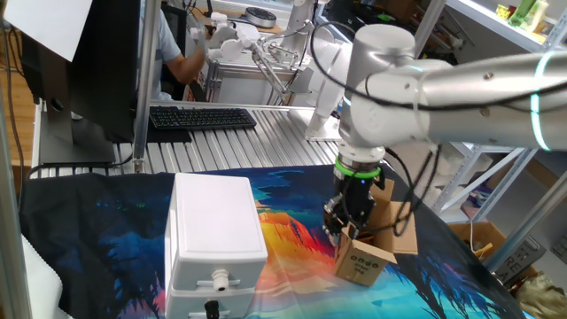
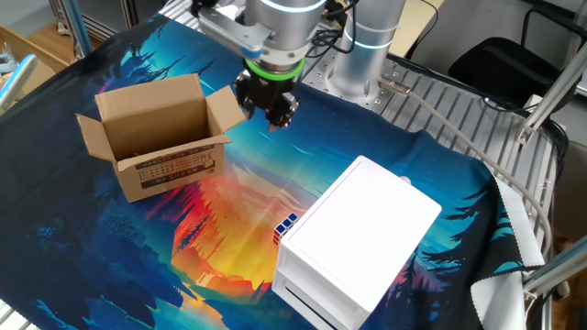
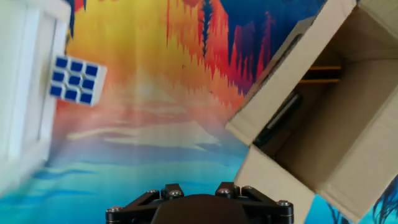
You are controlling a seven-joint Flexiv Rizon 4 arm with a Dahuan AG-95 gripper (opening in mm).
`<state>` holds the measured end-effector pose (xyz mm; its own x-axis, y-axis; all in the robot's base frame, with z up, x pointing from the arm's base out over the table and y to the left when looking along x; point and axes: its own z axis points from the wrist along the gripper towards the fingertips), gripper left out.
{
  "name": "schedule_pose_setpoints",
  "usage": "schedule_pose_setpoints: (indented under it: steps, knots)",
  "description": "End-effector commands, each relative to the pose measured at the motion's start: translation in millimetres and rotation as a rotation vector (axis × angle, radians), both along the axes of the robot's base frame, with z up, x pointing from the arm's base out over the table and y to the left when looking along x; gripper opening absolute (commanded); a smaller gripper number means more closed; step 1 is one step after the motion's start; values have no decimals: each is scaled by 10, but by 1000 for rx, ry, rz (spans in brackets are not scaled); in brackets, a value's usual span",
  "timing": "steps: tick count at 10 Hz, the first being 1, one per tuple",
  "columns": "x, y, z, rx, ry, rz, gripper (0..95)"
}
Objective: Cover the box
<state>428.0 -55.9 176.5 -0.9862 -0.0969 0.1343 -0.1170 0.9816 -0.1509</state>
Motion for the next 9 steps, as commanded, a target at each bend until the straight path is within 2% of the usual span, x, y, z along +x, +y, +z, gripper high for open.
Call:
schedule_pose_setpoints:
  steps: [1,3,5,7,9]
  knots:
    - [-33,-169,-49,6,0,37,380]
    - [-33,-295,-55,-12,-10,80,380]
    - [-26,-390,-53,-45,-19,130,380]
    - [-33,-446,-83,-42,-28,132,380]
    - [-101,-546,-180,-48,-53,137,380]
